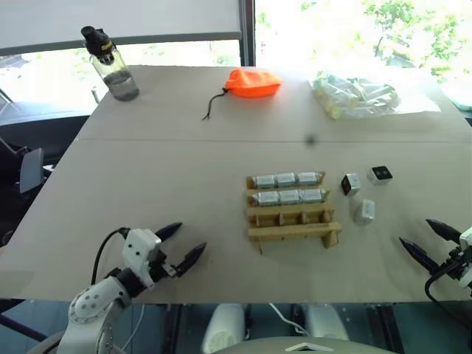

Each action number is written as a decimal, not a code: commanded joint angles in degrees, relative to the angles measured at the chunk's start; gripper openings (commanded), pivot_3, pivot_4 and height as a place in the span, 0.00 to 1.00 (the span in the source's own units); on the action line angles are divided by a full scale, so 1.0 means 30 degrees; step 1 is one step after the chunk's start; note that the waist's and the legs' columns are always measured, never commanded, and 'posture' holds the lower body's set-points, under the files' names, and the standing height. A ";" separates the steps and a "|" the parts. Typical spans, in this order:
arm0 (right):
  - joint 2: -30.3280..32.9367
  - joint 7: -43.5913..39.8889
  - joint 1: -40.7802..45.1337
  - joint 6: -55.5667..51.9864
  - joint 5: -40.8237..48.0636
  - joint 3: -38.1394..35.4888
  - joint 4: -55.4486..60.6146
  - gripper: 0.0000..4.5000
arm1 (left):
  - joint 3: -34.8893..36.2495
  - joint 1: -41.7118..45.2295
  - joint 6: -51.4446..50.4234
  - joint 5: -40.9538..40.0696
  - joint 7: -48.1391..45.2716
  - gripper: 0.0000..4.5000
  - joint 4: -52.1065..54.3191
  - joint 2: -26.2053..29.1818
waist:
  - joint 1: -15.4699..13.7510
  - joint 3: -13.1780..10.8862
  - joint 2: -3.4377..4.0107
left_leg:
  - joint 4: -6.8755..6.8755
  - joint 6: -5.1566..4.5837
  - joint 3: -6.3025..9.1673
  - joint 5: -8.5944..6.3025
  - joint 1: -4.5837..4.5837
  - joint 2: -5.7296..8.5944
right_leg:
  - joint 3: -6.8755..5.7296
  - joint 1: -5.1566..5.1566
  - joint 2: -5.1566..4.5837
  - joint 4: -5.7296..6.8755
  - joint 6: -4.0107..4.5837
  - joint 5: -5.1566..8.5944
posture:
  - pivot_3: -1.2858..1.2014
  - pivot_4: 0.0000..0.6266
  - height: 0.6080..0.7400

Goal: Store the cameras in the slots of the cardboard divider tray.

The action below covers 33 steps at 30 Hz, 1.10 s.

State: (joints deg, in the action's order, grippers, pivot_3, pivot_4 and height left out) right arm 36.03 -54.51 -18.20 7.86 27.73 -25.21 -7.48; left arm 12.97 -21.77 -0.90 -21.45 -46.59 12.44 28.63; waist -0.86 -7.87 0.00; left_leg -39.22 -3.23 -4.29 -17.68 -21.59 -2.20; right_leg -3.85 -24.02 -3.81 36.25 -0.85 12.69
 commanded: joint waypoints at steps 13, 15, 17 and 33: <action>-0.0829 0.1659 -0.2448 -0.2337 0.1056 -0.0563 0.5697 0.99 | 0.0448 0.0954 -0.0028 -0.0416 -0.1942 0.98 -0.0263 0.2366 | -0.0031 -0.0005 -0.0004 | 0.0001 0.0002 0.0025 0.0000 -0.0017 -0.0007 | -0.0023 -0.0010 -0.0002 0.0001 -0.0002 0.0002 | 0.52 0.24 1.00; -0.1353 0.2809 -0.2654 -0.3014 0.0995 -0.0404 0.6977 0.99 | 0.0567 0.1693 -0.0324 -0.1494 -0.3095 0.98 -0.0234 0.3036 | -0.0020 -0.0007 -0.0002 | 0.0000 0.0003 0.0029 0.0000 -0.0020 -0.0013 | -0.0030 -0.0012 -0.0003 0.0002 -0.0013 0.0009 | 0.52 0.24 1.00; -0.2097 0.4617 -0.2709 -0.3729 0.0090 0.0164 0.8356 0.99 | 0.0736 0.2629 -0.0917 -0.2636 -0.4409 0.98 -0.0202 0.3861 | -0.0007 -0.0014 -0.0012 | -0.0005 0.0004 0.0018 0.0000 -0.0019 -0.0014 | -0.0021 -0.0013 -0.0060 0.0001 -0.0035 0.0022 | 0.52 0.24 1.00; -0.8534 1.3659 -0.3020 -0.6680 -0.4429 0.5218 1.4209 0.99 | -0.0168 1.0827 -0.4239 -0.6355 -1.2246 0.98 0.0878 0.9253 | 0.0081 -0.0054 -0.0040 | -0.0001 0.0129 -0.0075 0.0066 -0.0051 -0.0010 | 0.0004 -0.0097 0.0038 0.0044 -0.0078 0.0039 | 0.52 0.24 1.00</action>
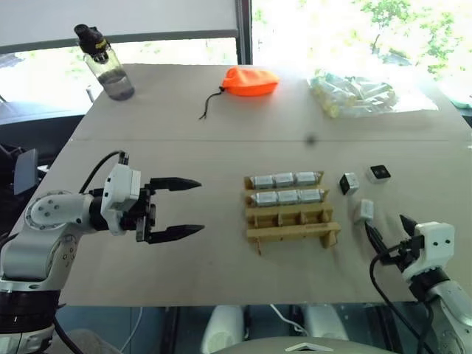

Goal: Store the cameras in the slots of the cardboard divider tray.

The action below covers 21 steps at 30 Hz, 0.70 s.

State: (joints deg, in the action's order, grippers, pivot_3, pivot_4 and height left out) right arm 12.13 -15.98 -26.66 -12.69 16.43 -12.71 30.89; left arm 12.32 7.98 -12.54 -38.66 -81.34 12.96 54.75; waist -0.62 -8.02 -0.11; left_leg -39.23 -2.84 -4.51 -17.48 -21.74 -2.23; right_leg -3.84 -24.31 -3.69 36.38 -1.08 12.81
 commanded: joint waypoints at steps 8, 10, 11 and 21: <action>-0.1493 0.2034 0.0423 0.0423 -0.2417 0.2960 0.1203 0.99 | -0.0126 0.2246 -0.1370 -0.0921 -0.1347 0.98 0.1027 0.0808 | 0.0046 -0.0015 -0.0003 | -0.0001 0.0016 -0.0022 0.0010 0.0012 -0.0001 | 0.0020 -0.0006 0.0009 0.0012 -0.0013 0.0011 | 0.52 0.24 1.00; -0.1687 0.2302 0.0753 0.0375 -0.2738 0.3261 0.1042 0.99 | 0.0070 0.2246 -0.1997 -0.1508 -0.1076 0.98 0.1278 0.0636 | 0.0060 -0.0025 -0.0021 | -0.0001 0.0018 -0.0024 0.0012 0.0006 -0.0002 | 0.0023 -0.0016 0.0010 0.0017 -0.0014 0.0011 | 0.52 0.24 1.00; -0.1759 0.2388 0.0818 0.0360 -0.2856 0.3392 0.1000 0.99 | 0.0130 0.2206 -0.2170 -0.1640 -0.1007 0.98 0.1365 0.0606 | 0.0065 -0.0027 -0.0023 | -0.0002 0.0021 -0.0020 0.0013 0.0005 -0.0002 | 0.0023 -0.0017 0.0011 0.0021 -0.0014 0.0010 | 0.52 0.24 1.00; -0.2647 0.3560 0.0881 0.0164 -0.3378 0.3582 0.0675 0.94 | 0.0500 0.1516 -0.1995 -0.1328 -0.1205 0.98 0.1430 0.0728 | 0.0086 -0.0028 -0.0035 | -0.0003 0.0034 -0.0040 0.0022 -0.0002 0.0000 | 0.0043 -0.0045 0.0015 0.0044 -0.0015 0.0010 | 0.52 0.24 1.00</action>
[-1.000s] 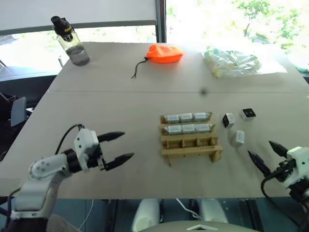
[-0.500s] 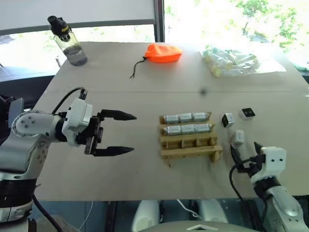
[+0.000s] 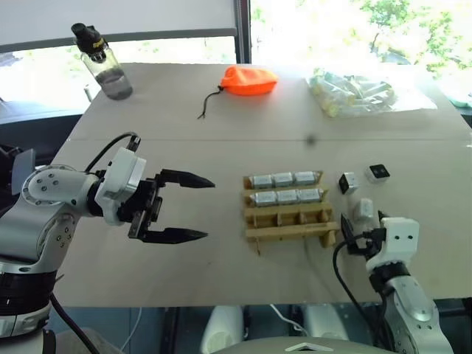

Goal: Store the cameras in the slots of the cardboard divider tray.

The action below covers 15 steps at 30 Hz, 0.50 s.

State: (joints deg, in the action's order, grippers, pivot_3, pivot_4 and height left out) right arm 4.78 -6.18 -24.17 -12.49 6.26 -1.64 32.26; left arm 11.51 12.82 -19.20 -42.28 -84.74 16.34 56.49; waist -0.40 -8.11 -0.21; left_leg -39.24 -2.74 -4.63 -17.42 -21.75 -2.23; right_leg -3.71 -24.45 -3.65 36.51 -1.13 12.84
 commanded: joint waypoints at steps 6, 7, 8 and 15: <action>-0.0491 0.0335 0.0325 0.0255 0.0205 -0.0067 0.0121 0.35 | 0.1161 -0.0492 0.0435 -0.0023 -0.0244 0.98 0.0174 0.0166 | 0.0142 0.0001 -0.0006 | 0.0001 0.0015 0.0005 0.0009 0.0003 -0.0001 | 0.0006 -0.0014 0.0000 0.0035 -0.0001 0.0000 | 0.52 0.24 1.00; -0.0488 0.0323 0.0360 0.0254 0.0208 -0.0087 0.0099 0.23 | 0.1223 -0.0605 0.0491 0.0005 -0.0244 0.98 0.0171 0.0147 | 0.0169 0.0001 -0.0007 | 0.0000 0.0016 0.0004 0.0010 0.0003 -0.0001 | 0.0008 -0.0015 0.0000 0.0037 0.0000 -0.0001 | 0.52 0.24 1.00; -0.0457 0.0287 0.0402 0.0285 0.0204 -0.0111 0.0077 0.14 | 0.1262 -0.0685 0.0540 0.0024 -0.0234 0.98 0.0160 0.0130 | 0.0203 0.0001 -0.0007 | 0.0000 0.0017 0.0003 0.0011 0.0003 0.0000 | 0.0010 -0.0015 0.0000 0.0038 0.0000 -0.0001 | 0.52 0.24 1.00; 0.0707 -0.1146 0.0536 0.0569 0.1010 -0.0759 0.0404 0.14 | 0.1590 -0.1241 0.0635 0.0016 -0.0033 0.98 0.0300 0.0059 | 0.0347 0.0001 -0.0012 | 0.0000 0.0018 -0.0013 0.0011 0.0000 0.0001 | 0.0028 -0.0030 0.0000 0.0047 0.0002 -0.0003 | 0.52 0.24 1.00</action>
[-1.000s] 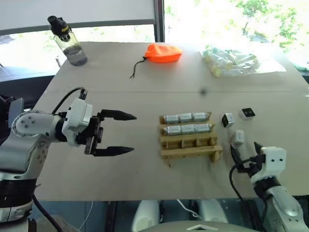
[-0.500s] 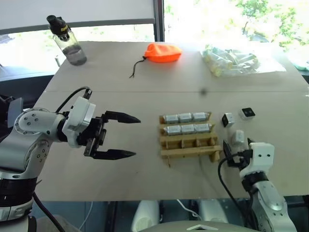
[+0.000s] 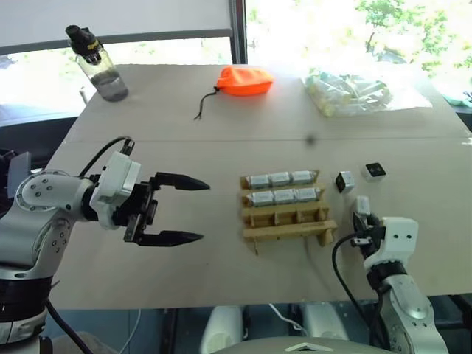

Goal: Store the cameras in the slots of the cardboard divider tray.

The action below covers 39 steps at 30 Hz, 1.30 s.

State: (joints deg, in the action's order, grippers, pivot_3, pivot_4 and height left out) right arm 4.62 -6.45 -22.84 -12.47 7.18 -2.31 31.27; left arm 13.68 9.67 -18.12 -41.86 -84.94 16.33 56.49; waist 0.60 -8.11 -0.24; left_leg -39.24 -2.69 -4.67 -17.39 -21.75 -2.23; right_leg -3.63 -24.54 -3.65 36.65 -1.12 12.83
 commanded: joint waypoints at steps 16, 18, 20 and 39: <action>1.1973 -1.9069 1.1449 -0.0232 0.8788 -0.0547 -0.4839 0.14 | 0.1861 -0.1504 -0.0234 -0.0364 0.0849 0.98 0.1107 0.0024 | -0.0134 -0.0148 -0.0188 | -0.0009 -0.0077 -0.0009 -0.0035 0.0032 -0.0012 | 0.0045 -0.0012 0.0095 0.0040 0.0031 -0.0094 | 0.52 0.24 1.00; 1.1775 -2.0690 1.3302 0.0001 0.8373 0.0812 -0.6150 0.14 | 0.2158 -0.1938 -0.0415 -0.0520 0.1115 0.98 0.1584 -0.0002 | -0.0184 -0.0157 -0.0184 | -0.0011 -0.0023 0.0020 -0.0008 0.0003 -0.0013 | 0.0027 -0.0016 0.0093 0.0028 0.0036 -0.0094 | 0.52 0.24 1.00; 1.1291 -2.2325 1.4970 0.0371 0.7969 0.2224 -0.7426 0.14 | 0.2483 -0.2422 -0.0589 -0.0654 0.1399 0.98 0.2104 -0.0022 | -0.0121 -0.0167 -0.0197 | -0.0009 -0.0015 -0.0005 -0.0005 -0.0031 -0.0011 | 0.0010 -0.0049 0.0069 0.0014 0.0030 -0.0095 | 0.52 0.24 1.00; 0.7747 -2.7337 1.9648 0.3191 0.5631 0.5999 -1.2738 0.14 | 0.5893 -0.6917 -0.2570 -0.1641 0.3644 0.98 0.5798 -0.0369 | -0.0055 -0.0195 -0.0209 | -0.0038 -0.0014 -0.0022 -0.0005 -0.0022 -0.0004 | -0.0005 -0.0048 0.0010 0.0045 0.0022 -0.0099 | 0.52 0.24 1.00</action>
State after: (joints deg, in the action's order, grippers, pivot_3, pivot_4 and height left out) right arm 28.22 -86.51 34.84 -4.30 23.83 15.85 -7.14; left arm 29.31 -10.82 -25.95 -45.80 -74.49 31.79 55.47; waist 0.44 -8.69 -0.87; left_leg -39.35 -2.73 -4.74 -17.40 -21.81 -2.24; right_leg -3.64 -24.68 -3.62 36.79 -1.05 12.53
